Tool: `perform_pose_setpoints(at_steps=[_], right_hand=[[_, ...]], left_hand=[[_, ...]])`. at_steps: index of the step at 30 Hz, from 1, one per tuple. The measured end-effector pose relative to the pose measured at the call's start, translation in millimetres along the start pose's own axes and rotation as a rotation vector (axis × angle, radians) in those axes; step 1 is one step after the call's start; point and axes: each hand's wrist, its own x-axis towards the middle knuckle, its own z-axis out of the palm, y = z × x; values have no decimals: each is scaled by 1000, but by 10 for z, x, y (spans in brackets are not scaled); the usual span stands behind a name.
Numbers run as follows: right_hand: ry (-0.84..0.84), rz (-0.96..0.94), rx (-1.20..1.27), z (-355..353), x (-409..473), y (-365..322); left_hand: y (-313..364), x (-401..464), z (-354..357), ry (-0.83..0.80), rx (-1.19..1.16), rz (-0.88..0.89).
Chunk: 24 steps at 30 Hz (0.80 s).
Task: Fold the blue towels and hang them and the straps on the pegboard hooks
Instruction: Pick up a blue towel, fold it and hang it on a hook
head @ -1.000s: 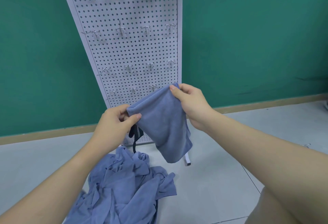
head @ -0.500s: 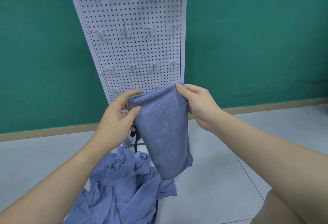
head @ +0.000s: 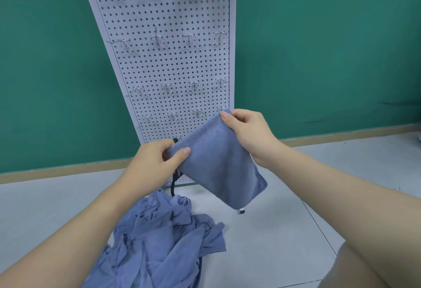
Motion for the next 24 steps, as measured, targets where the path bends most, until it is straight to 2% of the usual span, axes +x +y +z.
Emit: perform_pose_setpoints(at_steps=[2,4,8,10,12,14,16,19,22,24], right_hand=[[20,-132,-177,33,-23,-41],[48,-192,-222,66,-28,-78],[105,-204,-124,112,-32,-211],[97,-188,-34,154,-25,-257],[86,-136,73,222,-16,-274],[55,-50,163,295,-2,-254],[65,22,208,369,-4,-199],[16,157,316,417,-12,-147],[-166,362,423,395,-65,-166],[-259,402,376,431,-92,-150]], left_hand=[[40,23,3,10,-53,-46],[73,45,-7,67,-187,-51],[175,74,-25,392,-440,52],[240,117,-31,486,-598,30],[328,144,-16,384,-898,-128],[410,100,72,109,-1151,-309],[415,32,193,-18,-1127,-363],[362,28,221,108,-1039,-307],[296,64,148,254,-885,-279],[246,49,139,323,-832,-279]])
